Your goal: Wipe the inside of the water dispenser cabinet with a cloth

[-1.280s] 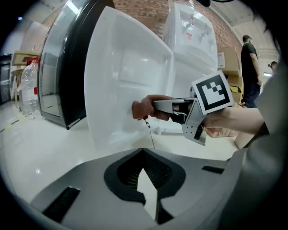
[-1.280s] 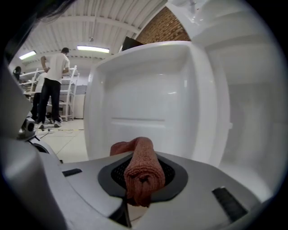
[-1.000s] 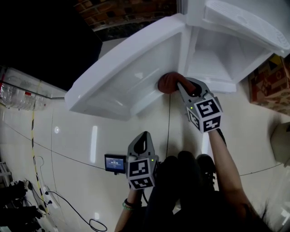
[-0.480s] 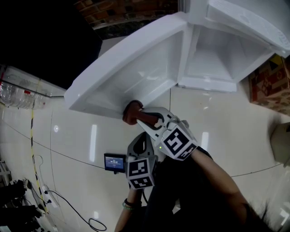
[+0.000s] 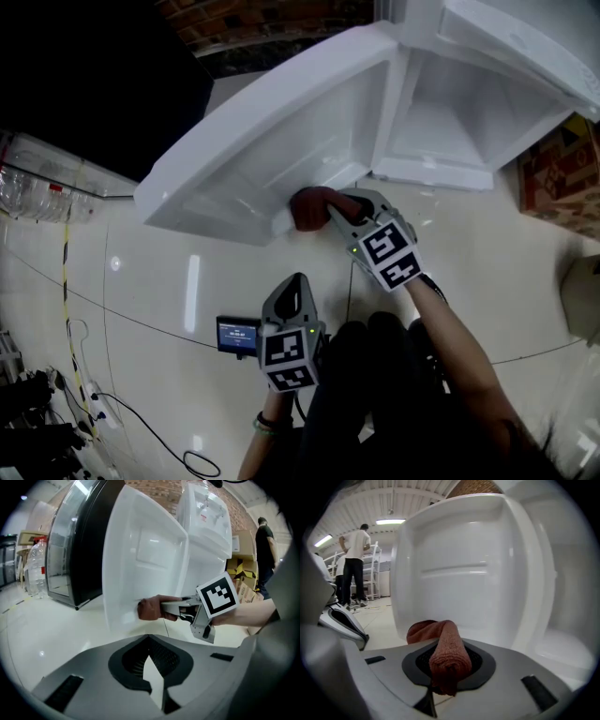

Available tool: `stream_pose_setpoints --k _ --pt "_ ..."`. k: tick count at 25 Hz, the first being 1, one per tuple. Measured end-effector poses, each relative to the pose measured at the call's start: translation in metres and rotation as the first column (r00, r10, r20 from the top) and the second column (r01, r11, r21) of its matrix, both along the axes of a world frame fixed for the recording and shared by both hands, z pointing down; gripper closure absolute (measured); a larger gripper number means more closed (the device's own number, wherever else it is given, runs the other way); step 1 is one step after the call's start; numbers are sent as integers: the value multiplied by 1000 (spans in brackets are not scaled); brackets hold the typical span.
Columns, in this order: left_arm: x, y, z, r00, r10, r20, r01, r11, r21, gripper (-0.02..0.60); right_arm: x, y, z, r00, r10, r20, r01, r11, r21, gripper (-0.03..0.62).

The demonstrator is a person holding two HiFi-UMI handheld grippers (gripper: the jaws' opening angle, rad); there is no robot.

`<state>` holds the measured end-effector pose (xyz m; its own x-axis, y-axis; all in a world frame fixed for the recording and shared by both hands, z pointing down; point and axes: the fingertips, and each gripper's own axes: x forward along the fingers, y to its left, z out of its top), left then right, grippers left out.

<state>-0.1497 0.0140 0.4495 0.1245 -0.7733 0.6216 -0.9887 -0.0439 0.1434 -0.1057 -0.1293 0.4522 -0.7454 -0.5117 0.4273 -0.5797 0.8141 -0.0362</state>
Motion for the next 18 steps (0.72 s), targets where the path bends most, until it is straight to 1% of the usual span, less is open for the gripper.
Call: stream_pose_setpoints --k 2,5,7,9,12,15,18 --pt "0 0 0 1000 -2 -1 2 1000 1 592 35 -22 6 994 109 -13 -109 994 -7 517" --pt "1 -1 0 1000 0 -4 0 1000 2 592 87 -44 14 965 260 -25 -260 965 -20 517" --pt "2 -1 0 1000 3 -4 -3 1000 2 592 109 -50 15 948 317 -23 -317 948 -29 517" --pt "4 -1 0 1000 7 -3 -7 1000 2 592 115 -50 13 945 326 -21 -326 945 -28 517" --pt "8 -2 0 1000 12 -3 -12 1000 4 592 111 -44 10 950 312 -10 -312 950 -21 517" --pt "9 -4 0 1000 9 -4 -9 1000 8 592 106 -32 3 955 297 10 -296 955 -11 519" --pt "11 -6 1 1000 2 -13 -2 1000 8 592 112 -14 -7 954 298 27 -299 954 3 519"
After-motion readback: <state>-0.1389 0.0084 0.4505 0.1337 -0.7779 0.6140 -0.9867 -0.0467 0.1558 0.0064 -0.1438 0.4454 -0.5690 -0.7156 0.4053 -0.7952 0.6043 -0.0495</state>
